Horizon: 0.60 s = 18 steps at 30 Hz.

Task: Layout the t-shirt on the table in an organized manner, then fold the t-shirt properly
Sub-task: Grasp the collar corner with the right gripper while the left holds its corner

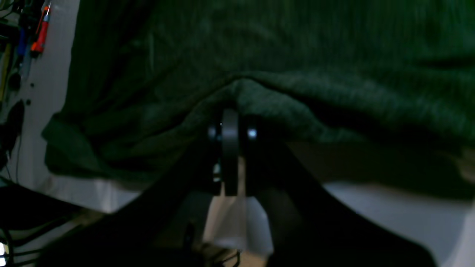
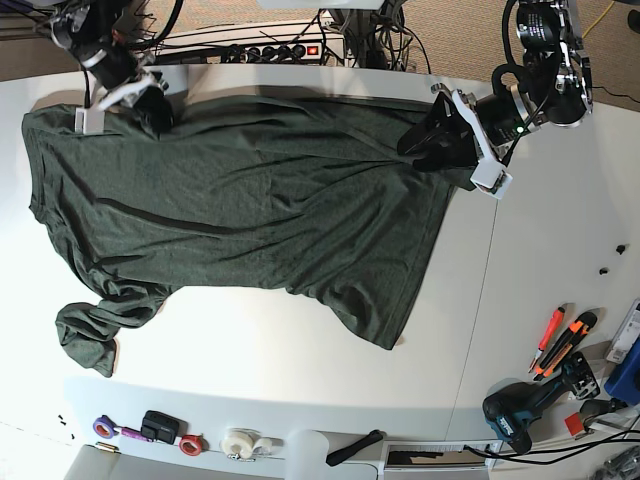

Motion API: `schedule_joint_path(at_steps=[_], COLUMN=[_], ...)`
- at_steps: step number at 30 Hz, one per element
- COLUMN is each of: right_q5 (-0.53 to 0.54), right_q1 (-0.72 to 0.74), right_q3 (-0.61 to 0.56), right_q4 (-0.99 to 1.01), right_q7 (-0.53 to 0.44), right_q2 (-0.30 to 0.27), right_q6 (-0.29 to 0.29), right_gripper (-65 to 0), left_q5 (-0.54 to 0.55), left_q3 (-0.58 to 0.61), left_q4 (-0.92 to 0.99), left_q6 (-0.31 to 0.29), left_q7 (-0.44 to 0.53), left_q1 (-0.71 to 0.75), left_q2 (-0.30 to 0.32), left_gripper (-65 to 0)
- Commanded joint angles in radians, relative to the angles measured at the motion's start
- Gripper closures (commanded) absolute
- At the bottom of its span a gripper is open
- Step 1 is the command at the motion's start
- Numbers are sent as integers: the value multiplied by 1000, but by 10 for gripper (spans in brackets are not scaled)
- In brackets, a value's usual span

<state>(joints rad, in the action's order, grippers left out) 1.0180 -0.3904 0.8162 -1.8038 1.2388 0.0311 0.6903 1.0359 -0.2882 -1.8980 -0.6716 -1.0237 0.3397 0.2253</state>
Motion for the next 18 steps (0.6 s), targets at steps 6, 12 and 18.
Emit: schedule_joint_path(at_steps=[6, 12, 18], right_q5=[2, -42, -107], right_q1=[76, 119, 124], right_q3=[4, 3, 3], right_q4=[-14, -14, -14], right_q7=[-21, -21, -24], right_q2=[-11, -12, -12], right_q6=[8, 8, 8], right_gripper=[0, 0, -23], left_q5=[21, 17, 14], left_q3=[-3, -3, -3], left_q4=[-17, -17, -17], left_q6=[-7, -7, -6], left_q7=[22, 22, 22], left_q1=[-5, -5, -5], left_q2=[8, 8, 8], left_gripper=[-247, -247, -247])
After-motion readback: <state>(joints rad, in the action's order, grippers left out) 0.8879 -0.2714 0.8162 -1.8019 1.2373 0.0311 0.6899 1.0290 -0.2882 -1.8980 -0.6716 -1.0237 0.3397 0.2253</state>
